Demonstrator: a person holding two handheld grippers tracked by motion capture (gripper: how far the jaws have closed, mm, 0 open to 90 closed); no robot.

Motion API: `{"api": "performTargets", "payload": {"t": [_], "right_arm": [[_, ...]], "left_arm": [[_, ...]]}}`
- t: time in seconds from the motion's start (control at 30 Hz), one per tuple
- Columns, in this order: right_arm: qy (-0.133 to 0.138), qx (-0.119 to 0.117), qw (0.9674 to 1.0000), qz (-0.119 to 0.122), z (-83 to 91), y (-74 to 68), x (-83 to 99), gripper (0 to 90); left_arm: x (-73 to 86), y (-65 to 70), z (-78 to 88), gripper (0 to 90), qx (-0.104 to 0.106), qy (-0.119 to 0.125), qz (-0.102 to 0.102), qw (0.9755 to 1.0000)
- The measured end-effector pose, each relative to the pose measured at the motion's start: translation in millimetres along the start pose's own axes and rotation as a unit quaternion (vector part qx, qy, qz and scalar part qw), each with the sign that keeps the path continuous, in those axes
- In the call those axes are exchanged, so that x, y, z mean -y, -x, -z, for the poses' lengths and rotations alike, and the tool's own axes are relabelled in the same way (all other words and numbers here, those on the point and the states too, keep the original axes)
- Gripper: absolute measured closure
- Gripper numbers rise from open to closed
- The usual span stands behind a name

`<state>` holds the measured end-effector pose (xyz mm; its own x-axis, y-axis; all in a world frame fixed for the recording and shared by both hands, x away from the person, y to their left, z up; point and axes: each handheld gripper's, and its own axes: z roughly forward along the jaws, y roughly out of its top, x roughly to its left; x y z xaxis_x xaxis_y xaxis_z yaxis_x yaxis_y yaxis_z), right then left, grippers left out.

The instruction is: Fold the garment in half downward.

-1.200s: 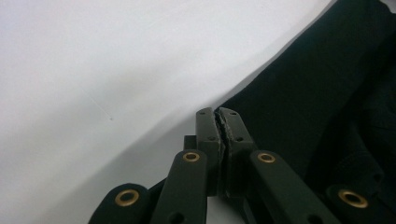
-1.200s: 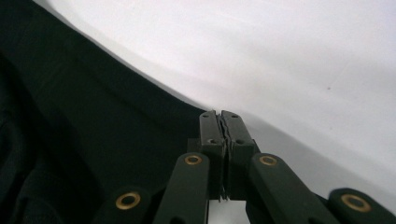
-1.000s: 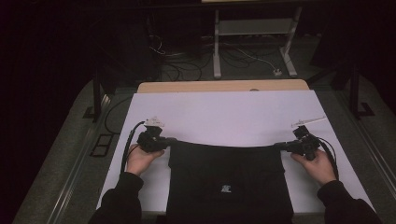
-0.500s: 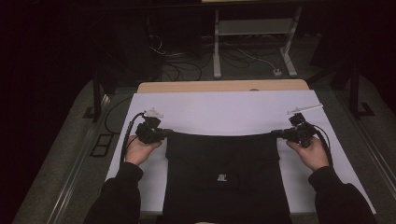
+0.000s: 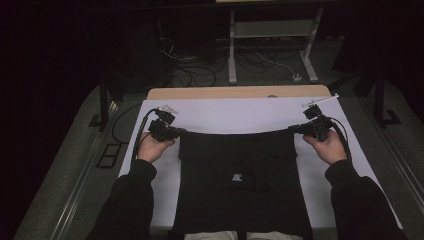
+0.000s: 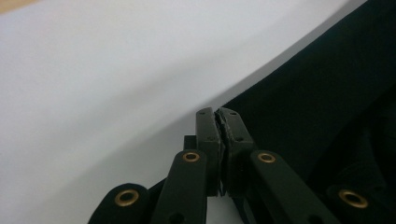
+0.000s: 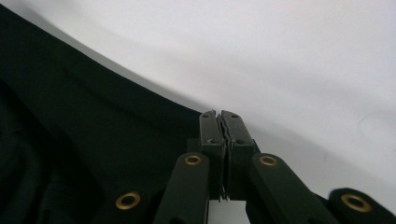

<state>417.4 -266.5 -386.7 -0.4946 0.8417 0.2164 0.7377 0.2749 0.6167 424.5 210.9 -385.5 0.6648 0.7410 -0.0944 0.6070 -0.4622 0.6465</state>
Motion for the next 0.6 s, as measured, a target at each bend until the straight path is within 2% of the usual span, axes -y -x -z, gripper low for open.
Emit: {"api": "performTargets", "payload": {"t": [0.13, 0.27, 0.4, 0.47, 0.6], "right_arm": [[0.007, 0.003, 0.9999, -0.007, 0.1, 3.5, -6.5, 86.8], [0.013, 0.003, 0.9997, -0.022, -4.8, 9.7, -13.2, 86.8], [0.011, 0.006, 0.9998, -0.014, -8.9, 13.4, -19.0, 86.7], [0.011, 0.006, 0.9998, -0.018, -9.9, 15.7, -23.4, 86.7], [0.013, 0.008, 0.9997, -0.018, -10.0, 20.1, -30.3, 86.7]], "left_arm": [[-4.2, -6.5, -1.6, 86.5, -0.005, 0.016, 0.019, 0.9997], [-10.9, -11.2, -5.8, 86.5, -0.013, 0.013, 0.017, 0.9997], [-21.3, -16.2, -6.0, 86.5, -0.019, 0.020, 0.021, 0.9994], [-25.9, -18.5, -7.5, 86.5, -0.020, 0.021, 0.021, 0.9994], [-29.3, -23.2, -13.4, 86.5, -0.018, 0.029, 0.031, 0.9989]]}}
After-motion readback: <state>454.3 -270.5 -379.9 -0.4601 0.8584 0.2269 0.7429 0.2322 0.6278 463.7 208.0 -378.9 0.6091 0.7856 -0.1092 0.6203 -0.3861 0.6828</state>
